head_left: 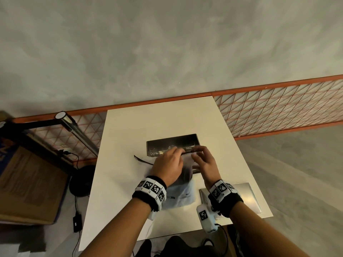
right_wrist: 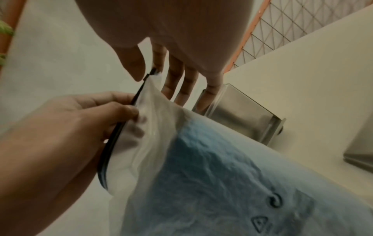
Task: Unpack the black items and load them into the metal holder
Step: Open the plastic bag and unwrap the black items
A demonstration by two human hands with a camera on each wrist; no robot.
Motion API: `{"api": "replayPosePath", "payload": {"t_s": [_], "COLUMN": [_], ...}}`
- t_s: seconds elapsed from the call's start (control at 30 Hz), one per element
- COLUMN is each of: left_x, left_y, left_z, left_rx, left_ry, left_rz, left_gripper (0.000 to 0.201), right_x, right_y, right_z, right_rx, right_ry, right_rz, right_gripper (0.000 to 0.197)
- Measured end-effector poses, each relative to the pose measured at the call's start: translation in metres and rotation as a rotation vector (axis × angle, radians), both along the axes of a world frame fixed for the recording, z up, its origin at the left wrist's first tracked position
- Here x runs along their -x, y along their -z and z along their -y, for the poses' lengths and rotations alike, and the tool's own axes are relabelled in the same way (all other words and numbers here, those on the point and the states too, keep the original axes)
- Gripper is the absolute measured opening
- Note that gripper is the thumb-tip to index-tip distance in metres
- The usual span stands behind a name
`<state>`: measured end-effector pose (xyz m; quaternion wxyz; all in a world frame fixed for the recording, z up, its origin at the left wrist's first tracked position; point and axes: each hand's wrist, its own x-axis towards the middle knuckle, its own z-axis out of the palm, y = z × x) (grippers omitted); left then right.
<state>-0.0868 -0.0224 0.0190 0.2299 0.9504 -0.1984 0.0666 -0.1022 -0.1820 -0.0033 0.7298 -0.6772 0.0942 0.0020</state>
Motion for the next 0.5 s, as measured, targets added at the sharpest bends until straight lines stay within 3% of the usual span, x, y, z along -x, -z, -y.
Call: {"api": "replayPosePath", "payload": {"t_s": [0.07, 0.17, 0.5], "left_x": [-0.002, -0.003, -0.002], "left_y": [-0.002, -0.004, 0.0], "left_z": [0.004, 0.01, 0.004], "left_rx": [-0.001, 0.009, 0.013], "left_ry": [0.008, 0.016, 0.016], "left_rz": [0.011, 0.034, 0.08], "left_gripper": [0.022, 0.019, 0.017], "right_x": [-0.004, -0.008, -0.004], "right_y": [-0.006, -0.01, 0.0], "right_z": [-0.001, -0.002, 0.004], "right_rx": [0.016, 0.031, 0.126], "right_ry": [-0.003, 0.008, 0.005], "right_rz": [0.013, -0.003, 0.054], "right_gripper": [0.009, 0.02, 0.02]}}
